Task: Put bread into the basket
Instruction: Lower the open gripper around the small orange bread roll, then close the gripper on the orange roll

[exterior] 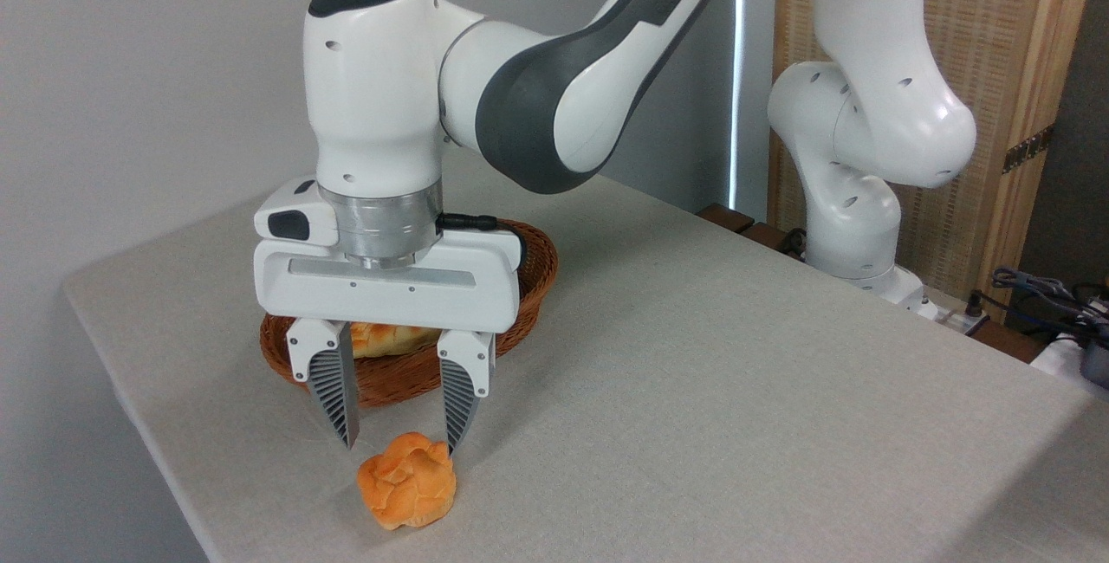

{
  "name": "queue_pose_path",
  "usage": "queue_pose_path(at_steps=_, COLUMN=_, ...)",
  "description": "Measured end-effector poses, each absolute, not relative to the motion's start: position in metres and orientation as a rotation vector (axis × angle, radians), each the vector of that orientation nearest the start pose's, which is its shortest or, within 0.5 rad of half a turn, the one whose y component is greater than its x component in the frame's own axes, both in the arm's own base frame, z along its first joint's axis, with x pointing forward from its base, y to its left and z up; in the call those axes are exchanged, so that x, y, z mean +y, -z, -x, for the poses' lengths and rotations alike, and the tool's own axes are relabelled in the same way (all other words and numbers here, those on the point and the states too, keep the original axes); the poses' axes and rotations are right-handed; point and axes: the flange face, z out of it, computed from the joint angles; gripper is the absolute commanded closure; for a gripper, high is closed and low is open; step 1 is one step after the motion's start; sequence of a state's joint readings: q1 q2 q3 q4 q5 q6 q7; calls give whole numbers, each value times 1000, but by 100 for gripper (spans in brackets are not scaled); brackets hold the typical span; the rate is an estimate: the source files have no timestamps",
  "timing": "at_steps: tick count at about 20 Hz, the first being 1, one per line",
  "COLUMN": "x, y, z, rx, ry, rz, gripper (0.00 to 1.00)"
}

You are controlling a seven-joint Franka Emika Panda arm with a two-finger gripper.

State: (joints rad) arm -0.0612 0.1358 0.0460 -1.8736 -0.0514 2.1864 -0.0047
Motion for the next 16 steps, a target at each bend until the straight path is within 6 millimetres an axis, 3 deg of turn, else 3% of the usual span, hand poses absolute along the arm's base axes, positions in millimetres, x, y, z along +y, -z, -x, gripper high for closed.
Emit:
queue_pose_path(at_steps=9, x=-18, y=-422, z=-612, rx=-12, ry=313, rz=3165, gripper=0)
queue_pose_path(at_steps=10, x=-19, y=-420, z=-612, rx=-11, ry=309, rz=3166, gripper=5)
queue_pose_path(at_steps=13, x=-19, y=-415, z=-610, rx=18, ry=304, rz=3142, gripper=35)
queue_pose_path(at_steps=16, x=-21, y=-408, z=-607, rx=48, ry=291, rz=3125, gripper=50)
